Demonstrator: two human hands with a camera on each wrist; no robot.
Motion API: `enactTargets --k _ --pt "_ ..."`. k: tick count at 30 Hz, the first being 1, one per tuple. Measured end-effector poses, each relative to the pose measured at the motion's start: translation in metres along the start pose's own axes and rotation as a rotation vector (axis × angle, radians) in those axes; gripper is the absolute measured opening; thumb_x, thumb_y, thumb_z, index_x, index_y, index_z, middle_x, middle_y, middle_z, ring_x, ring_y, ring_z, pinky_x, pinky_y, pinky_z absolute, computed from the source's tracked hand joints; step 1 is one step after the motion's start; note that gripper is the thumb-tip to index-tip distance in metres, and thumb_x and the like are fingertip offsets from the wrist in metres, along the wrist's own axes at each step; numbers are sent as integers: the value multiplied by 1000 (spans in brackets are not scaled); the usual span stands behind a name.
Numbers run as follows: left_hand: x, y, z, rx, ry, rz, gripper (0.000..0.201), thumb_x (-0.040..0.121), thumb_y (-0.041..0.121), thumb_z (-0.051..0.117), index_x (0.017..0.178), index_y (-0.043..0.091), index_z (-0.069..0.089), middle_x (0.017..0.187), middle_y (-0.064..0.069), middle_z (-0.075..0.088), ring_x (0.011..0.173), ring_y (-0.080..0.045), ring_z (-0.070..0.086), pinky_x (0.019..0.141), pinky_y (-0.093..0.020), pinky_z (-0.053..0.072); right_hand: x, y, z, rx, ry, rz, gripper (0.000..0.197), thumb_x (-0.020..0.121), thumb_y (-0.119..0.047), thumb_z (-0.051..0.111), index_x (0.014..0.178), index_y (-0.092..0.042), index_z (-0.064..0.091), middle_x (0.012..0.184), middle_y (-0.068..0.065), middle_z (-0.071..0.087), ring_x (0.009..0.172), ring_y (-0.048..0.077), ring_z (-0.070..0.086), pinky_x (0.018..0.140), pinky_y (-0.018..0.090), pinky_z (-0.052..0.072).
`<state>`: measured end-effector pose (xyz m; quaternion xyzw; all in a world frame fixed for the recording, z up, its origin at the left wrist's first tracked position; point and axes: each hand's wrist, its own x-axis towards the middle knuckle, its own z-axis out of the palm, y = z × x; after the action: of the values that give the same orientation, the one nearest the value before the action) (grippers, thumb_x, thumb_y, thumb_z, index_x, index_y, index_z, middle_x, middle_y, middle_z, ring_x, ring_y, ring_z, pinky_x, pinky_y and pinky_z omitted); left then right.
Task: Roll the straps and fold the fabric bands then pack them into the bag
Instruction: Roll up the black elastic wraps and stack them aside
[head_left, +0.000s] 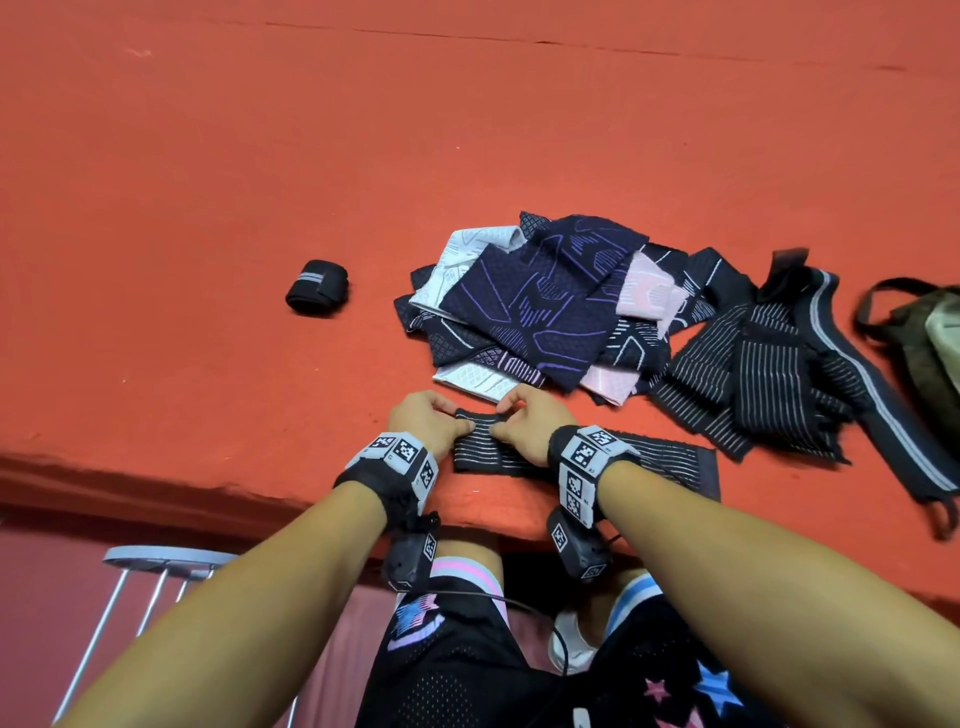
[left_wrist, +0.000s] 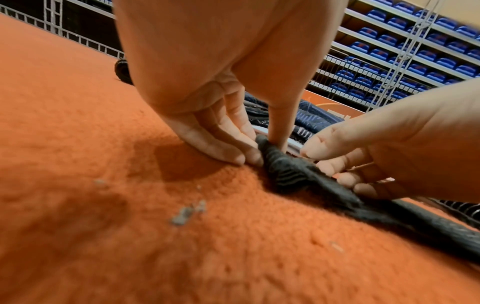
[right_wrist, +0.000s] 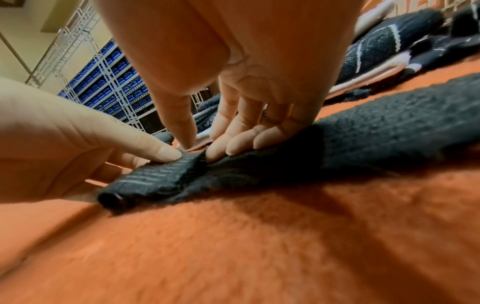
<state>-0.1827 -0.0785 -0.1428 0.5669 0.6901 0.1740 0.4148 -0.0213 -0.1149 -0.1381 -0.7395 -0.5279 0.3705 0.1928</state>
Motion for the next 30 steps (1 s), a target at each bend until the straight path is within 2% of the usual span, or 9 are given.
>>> enactTargets --k 4,6,9,11,15,18,21,24,30 --pt "0 -1 2 15 22 -8 27 69 28 90 78 23 66 78 3 74 73 -17 70 67 -29 54 1 5 -1 -73 -58 -41 21 73 -17 79 77 -25 60 73 -7 68 69 16 63 79 38 58" --pt "0 -1 2 -4 11 -19 27 69 29 90 76 21 65 71 3 72 62 -16 70 60 -28 57 0 8 0 -153 -58 -61 19 76 -20 79 73 -26 62 71 -10 66 71 12 65 81 35 57" --pt "-4 -2 -1 -30 -4 -30 24 76 33 85 73 18 68 58 2 70 46 -10 63 47 -20 45 1 7 -1 -220 -64 -77 22 77 -22 80 70 -26 60 73 -9 68 76 12 67 81 32 57" --pt "-6 -1 -2 -20 -14 -20 24 77 36 83 71 17 70 56 1 69 49 -10 62 48 -20 42 3 4 -2 -270 -67 -88 25 76 -24 82 68 -26 58 76 -8 68 78 15 66 80 31 56" --pt "-10 10 0 -92 -77 14 25 76 32 85 67 18 66 57 -3 69 53 -19 63 62 -34 57 2 2 -5 -311 -54 -99 27 76 -25 82 67 -26 57 73 -9 65 75 14 64 78 28 54" --pt "-14 20 2 -146 -113 41 23 80 23 82 72 17 62 57 -3 63 45 -16 57 55 -31 55 -1 4 -2 -296 -25 -114 25 76 -24 81 68 -27 58 74 -10 64 75 14 61 76 25 50" --pt "-19 29 11 -130 -140 70 22 79 23 82 74 18 62 61 -1 63 49 -18 58 58 -33 56 -6 10 -8 -178 -29 -120 12 86 -19 72 77 -26 70 80 -6 66 77 11 60 75 21 45" --pt "-20 32 20 -74 -133 92 23 76 32 83 72 20 64 66 3 65 63 -22 63 70 -38 59 -7 12 -18 84 -89 -2 21 96 -11 56 90 -11 76 78 1 72 67 10 63 70 24 52" --pt "-28 39 34 13 -120 109 18 82 29 75 70 21 65 66 5 67 66 -21 66 67 -32 55 -15 19 -30 317 -72 71 25 97 -29 59 76 -19 68 79 7 74 71 18 66 74 34 53"
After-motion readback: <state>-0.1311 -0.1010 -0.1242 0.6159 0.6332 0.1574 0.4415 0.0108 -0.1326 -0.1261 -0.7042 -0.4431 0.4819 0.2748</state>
